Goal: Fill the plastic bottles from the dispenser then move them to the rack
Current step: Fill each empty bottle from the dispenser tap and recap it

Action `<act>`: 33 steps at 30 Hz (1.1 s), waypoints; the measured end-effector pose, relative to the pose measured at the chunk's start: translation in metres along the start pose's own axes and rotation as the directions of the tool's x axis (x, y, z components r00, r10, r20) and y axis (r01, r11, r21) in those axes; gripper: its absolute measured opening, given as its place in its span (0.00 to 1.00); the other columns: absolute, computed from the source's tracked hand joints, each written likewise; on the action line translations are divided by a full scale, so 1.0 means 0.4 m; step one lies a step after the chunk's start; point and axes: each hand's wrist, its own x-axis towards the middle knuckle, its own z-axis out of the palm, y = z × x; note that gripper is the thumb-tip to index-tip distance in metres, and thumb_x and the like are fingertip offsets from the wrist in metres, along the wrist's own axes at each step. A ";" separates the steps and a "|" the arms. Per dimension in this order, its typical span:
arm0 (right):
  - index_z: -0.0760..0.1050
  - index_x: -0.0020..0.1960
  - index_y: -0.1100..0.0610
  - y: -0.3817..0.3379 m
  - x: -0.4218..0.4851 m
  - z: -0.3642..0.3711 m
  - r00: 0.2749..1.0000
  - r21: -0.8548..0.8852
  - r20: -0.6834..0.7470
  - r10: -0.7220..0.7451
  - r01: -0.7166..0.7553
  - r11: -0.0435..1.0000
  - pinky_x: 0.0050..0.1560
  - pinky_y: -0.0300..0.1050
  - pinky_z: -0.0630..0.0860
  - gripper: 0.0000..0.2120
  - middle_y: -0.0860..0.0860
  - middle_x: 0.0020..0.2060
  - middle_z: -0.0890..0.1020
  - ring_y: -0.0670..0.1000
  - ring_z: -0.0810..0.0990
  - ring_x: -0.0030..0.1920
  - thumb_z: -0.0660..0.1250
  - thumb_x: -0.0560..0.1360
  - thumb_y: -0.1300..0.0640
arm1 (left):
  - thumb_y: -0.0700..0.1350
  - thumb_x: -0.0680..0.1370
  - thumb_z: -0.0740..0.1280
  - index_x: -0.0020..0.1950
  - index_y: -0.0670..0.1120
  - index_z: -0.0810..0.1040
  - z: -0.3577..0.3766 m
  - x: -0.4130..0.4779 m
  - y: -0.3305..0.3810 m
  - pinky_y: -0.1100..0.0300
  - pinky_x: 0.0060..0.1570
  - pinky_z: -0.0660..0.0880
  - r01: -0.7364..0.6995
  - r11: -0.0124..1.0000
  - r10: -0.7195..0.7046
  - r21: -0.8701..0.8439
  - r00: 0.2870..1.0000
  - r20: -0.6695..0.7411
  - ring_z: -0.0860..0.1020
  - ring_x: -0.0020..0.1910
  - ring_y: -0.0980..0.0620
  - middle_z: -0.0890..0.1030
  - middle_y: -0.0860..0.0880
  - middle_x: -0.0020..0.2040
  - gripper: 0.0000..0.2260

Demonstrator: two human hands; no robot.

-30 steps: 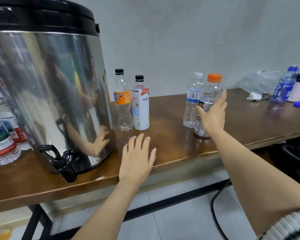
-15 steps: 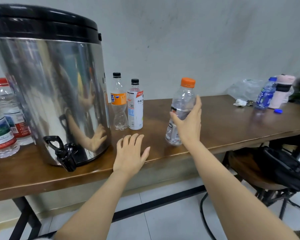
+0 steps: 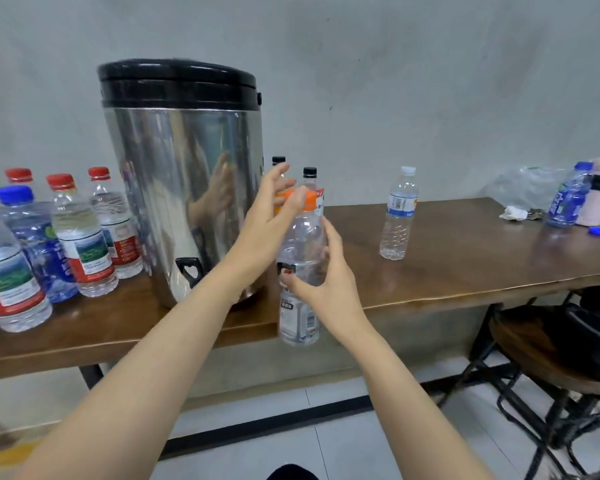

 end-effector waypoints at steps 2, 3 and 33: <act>0.54 0.75 0.36 -0.019 -0.028 0.029 0.998 0.027 0.056 -0.009 0.007 1.000 0.69 0.37 0.65 0.45 0.34 0.71 0.66 0.34 0.65 0.70 0.77 0.71 0.57 | 0.53 0.83 0.61 0.74 0.53 0.66 -0.043 -0.012 0.014 0.65 0.63 0.71 0.046 0.999 -0.044 -0.017 0.994 0.095 0.76 0.63 0.60 0.76 0.52 0.67 0.19; 0.55 0.75 0.36 -0.027 -0.042 0.041 0.998 0.036 0.059 -0.015 0.013 0.999 0.69 0.35 0.66 0.44 0.33 0.71 0.66 0.34 0.65 0.70 0.77 0.70 0.57 | 0.51 0.83 0.62 0.71 0.52 0.70 -0.062 -0.021 0.017 0.62 0.63 0.73 0.063 0.997 -0.058 -0.040 0.991 0.122 0.78 0.62 0.56 0.79 0.51 0.64 0.17; 0.64 0.70 0.40 -0.088 -0.147 0.197 0.999 -0.054 0.031 0.037 -0.036 0.998 0.62 0.44 0.76 0.41 0.37 0.63 0.76 0.41 0.75 0.63 0.81 0.63 0.46 | 0.46 0.76 0.71 0.57 0.51 0.83 -0.167 -0.184 0.024 0.65 0.52 0.76 0.183 0.983 -0.180 0.002 0.969 -0.168 0.78 0.55 0.57 0.78 0.50 0.59 0.10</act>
